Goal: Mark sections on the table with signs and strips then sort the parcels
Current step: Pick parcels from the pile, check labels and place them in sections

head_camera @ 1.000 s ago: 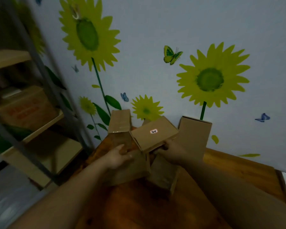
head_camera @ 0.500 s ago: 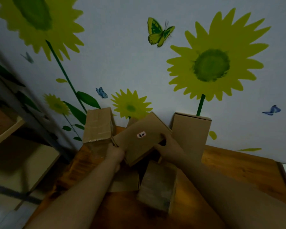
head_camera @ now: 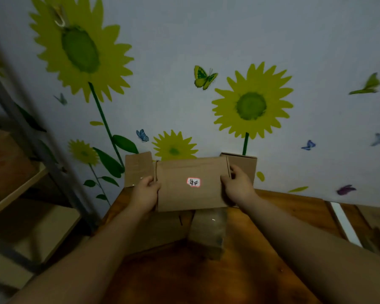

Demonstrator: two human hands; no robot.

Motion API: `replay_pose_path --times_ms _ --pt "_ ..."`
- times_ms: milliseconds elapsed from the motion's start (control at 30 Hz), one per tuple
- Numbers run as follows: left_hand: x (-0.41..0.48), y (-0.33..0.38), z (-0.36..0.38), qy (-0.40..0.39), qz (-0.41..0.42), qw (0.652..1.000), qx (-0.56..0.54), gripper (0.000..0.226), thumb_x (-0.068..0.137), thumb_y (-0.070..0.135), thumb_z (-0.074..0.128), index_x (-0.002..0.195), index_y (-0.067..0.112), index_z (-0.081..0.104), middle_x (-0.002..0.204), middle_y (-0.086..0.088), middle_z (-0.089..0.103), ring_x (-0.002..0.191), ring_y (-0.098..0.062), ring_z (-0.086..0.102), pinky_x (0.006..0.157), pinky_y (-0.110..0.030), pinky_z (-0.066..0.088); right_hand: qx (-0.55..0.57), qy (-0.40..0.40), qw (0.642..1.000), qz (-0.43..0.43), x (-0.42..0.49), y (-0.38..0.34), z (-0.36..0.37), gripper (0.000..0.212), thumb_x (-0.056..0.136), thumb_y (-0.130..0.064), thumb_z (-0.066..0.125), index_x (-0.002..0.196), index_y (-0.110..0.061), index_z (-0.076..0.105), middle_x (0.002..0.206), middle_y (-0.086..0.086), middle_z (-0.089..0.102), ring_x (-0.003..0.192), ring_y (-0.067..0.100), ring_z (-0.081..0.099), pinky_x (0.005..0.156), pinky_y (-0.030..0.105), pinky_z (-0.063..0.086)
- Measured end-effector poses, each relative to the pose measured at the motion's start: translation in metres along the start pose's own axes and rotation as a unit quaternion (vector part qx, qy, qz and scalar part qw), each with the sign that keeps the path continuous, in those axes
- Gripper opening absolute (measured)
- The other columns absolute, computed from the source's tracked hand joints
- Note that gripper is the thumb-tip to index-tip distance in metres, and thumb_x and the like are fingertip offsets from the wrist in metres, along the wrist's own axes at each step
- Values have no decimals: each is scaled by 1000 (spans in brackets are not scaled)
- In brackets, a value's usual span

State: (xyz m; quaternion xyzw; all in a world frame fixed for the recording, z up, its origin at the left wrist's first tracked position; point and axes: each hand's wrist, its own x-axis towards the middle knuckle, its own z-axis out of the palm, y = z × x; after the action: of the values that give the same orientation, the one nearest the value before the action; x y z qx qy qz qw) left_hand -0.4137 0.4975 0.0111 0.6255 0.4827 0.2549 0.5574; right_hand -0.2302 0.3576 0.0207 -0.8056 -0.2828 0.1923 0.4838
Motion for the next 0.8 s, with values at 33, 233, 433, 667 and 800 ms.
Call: replay_pose_path --times_ms 33,233,433,667,800 --pt "-13 5 -5 2 12 1000 2 30 94 18 51 123 11 57 115 -9 64 102 -24 60 91 -38 48 -1 15 1000 -4 -12 -4 -5 42 96 -20 53 138 -19 46 126 5 61 112 24 57 96 37 46" --pt "-89 19 -21 11 77 997 2 40 100 37 40 129 15 55 117 -7 62 104 -26 59 87 -37 47 17 111 994 -9 -94 -22 -37 39 94 -43 53 126 -22 53 116 2 60 102 21 57 89 39 51" --pt "-142 26 -28 -64 10 986 -154 47 95 57 35 109 18 58 109 -13 64 97 -29 64 82 -43 55 74 142 987 31 -165 -21 -69 43 94 -54 42 91 -14 54 92 7 60 89 27 59 85 47 52" --pt "-199 40 2 -124 81 985 -86 57 83 -6 61 135 8 42 130 -10 51 117 -26 52 97 -40 47 63 169 983 21 -221 -5 -120 20 88 -12 63 100 -22 51 110 0 61 94 17 61 82 38 57" --pt "-227 46 33 -179 109 974 -89 63 84 -13 56 140 6 37 137 -10 48 122 -26 50 98 -40 46 84 199 976 19 -250 6 -157 51 89 -3 61 132 -21 43 103 -9 51 82 8 57 74 32 58"
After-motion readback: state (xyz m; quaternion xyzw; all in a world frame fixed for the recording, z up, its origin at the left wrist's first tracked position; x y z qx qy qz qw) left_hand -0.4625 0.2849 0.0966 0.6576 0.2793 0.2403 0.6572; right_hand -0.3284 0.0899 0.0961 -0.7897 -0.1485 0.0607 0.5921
